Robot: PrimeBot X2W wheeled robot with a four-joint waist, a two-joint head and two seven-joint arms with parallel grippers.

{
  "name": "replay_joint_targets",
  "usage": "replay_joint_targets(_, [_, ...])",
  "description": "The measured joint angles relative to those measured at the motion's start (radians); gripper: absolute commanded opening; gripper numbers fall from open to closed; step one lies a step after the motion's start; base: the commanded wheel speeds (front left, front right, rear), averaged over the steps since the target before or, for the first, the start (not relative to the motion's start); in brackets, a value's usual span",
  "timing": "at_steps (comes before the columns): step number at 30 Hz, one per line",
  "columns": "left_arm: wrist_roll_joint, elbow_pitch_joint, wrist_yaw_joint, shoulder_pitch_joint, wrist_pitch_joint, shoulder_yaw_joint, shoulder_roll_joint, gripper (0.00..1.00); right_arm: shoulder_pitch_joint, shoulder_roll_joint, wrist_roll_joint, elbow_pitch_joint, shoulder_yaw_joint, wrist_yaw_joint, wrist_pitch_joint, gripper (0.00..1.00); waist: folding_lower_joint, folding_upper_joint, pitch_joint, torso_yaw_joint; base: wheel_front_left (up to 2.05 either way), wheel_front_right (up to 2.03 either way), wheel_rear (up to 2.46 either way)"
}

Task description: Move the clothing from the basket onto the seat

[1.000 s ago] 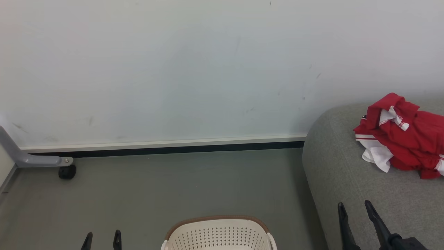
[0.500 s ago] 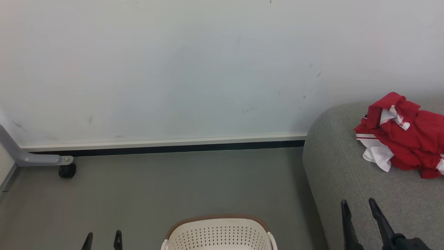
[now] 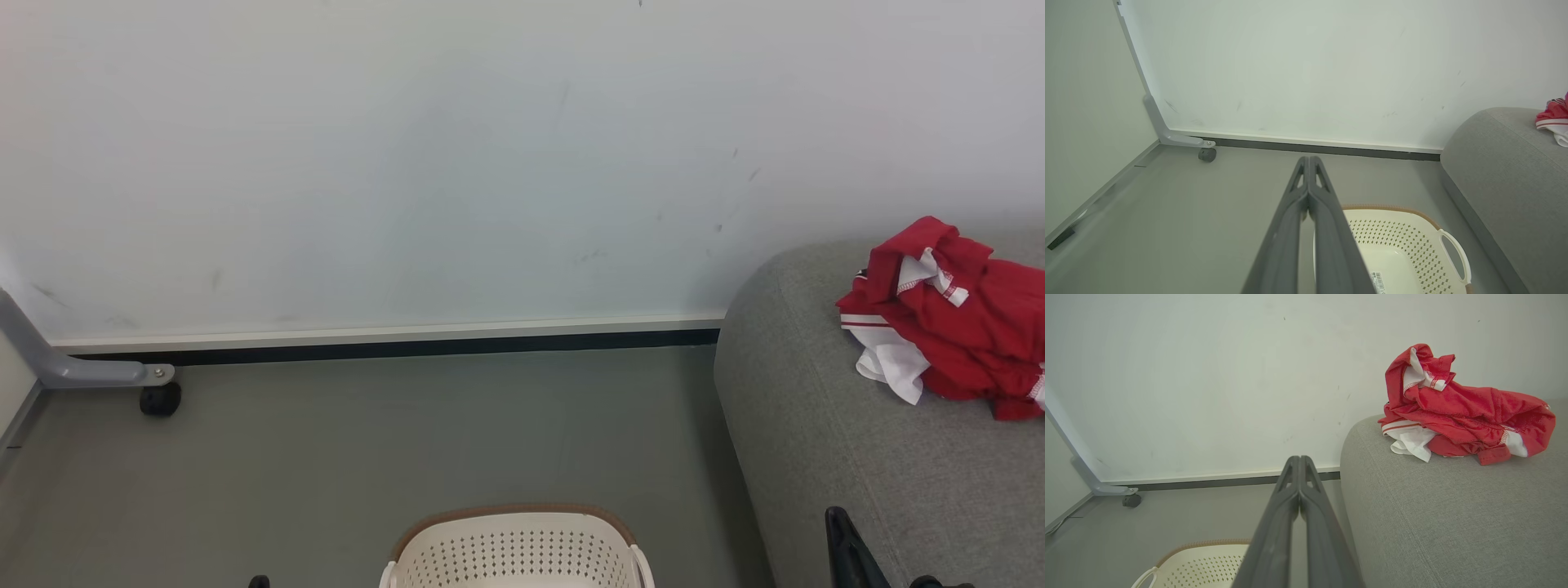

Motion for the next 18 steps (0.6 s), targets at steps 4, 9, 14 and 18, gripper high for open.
replay_joint_targets(4, [-0.046,0.004,-0.006,-0.004,0.015,0.012,-0.005,0.0,-0.004,0.004,0.042,0.007,-0.013,0.008,0.01,0.0,0.0,0.0,0.005,-0.001,0.0,0.0,0.0])
replay_joint_targets(9, [-0.107,0.011,-0.022,-0.014,0.035,0.023,-0.013,0.0,-0.011,0.008,0.106,0.018,-0.03,0.018,0.027,0.0,0.0,0.0001,0.01,-0.003,0.0,0.0,0.0])
replay_joint_targets(14, [-0.165,0.016,-0.031,-0.026,0.052,0.037,-0.018,0.0,-0.021,0.013,0.176,0.029,-0.047,0.033,0.045,0.0,0.0,0.0001,0.015,-0.005,0.0,0.0,0.0])
replay_joint_targets(18, [-0.201,0.023,-0.04,-0.038,0.062,0.046,-0.024,0.0,-0.033,0.019,0.227,0.035,-0.061,0.042,0.062,0.0,0.0001,0.0001,0.019,-0.006,0.0,0.0,0.0])
